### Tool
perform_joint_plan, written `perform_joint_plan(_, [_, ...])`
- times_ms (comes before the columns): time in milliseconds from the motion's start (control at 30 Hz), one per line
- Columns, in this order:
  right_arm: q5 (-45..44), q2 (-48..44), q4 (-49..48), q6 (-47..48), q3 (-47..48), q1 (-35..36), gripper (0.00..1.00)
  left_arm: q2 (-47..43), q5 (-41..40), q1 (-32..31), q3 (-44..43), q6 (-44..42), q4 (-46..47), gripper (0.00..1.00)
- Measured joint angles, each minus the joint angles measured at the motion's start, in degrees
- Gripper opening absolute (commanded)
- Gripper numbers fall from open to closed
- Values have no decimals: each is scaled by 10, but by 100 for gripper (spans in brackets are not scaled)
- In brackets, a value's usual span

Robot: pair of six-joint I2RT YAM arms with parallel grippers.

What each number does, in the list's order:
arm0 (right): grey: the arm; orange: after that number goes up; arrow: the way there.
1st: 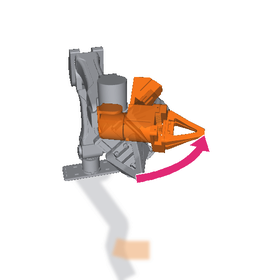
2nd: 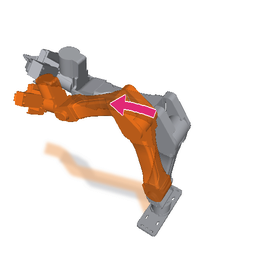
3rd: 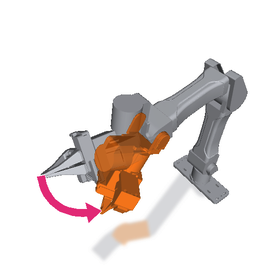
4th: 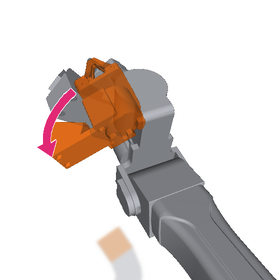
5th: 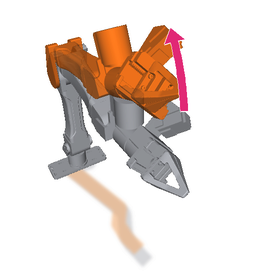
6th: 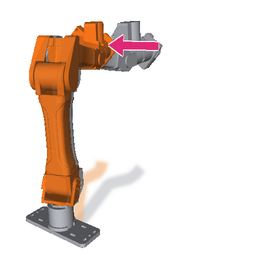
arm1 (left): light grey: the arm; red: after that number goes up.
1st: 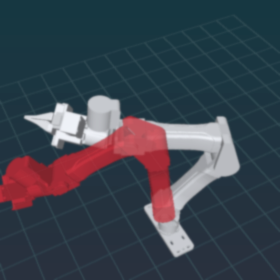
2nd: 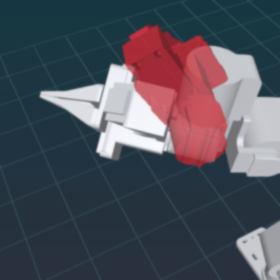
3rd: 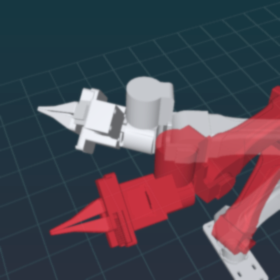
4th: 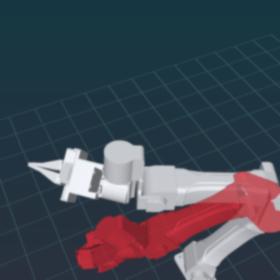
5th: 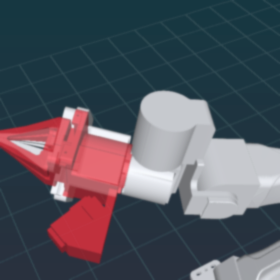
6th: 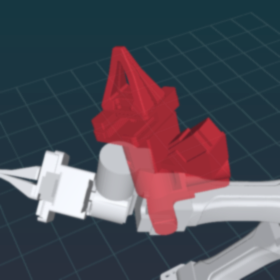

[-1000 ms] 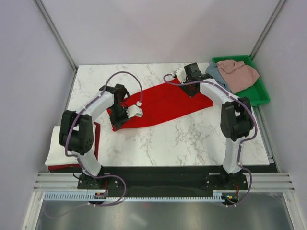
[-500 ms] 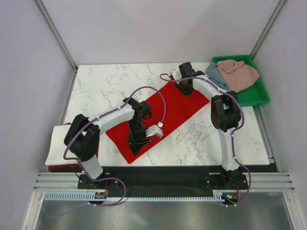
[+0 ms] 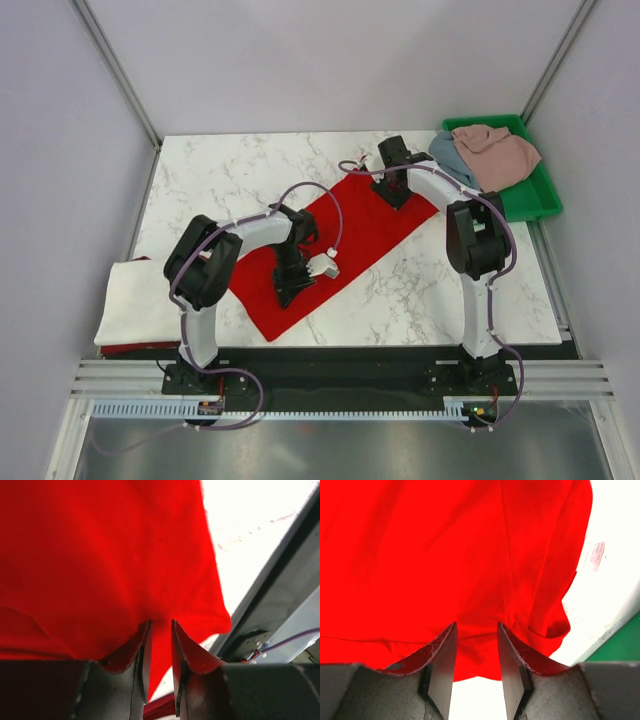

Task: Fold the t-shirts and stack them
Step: Fold the tshirt

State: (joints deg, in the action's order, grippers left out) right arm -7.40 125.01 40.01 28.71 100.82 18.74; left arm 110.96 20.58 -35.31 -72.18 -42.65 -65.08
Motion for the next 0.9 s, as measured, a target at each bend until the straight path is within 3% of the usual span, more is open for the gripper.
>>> perform_joint_plan(233, [-2, 44, 6, 3, 37, -12, 44, 31, 0, -4, -18, 26, -4, 28])
perform_joint_plan(633, [16, 250, -5, 7, 366, -2, 48, 85, 20, -101, -111, 83, 1, 27])
perform_joint_plan(900, [20, 267, -112, -8, 375, 15, 50, 103, 24, -176, -257, 132, 33, 30])
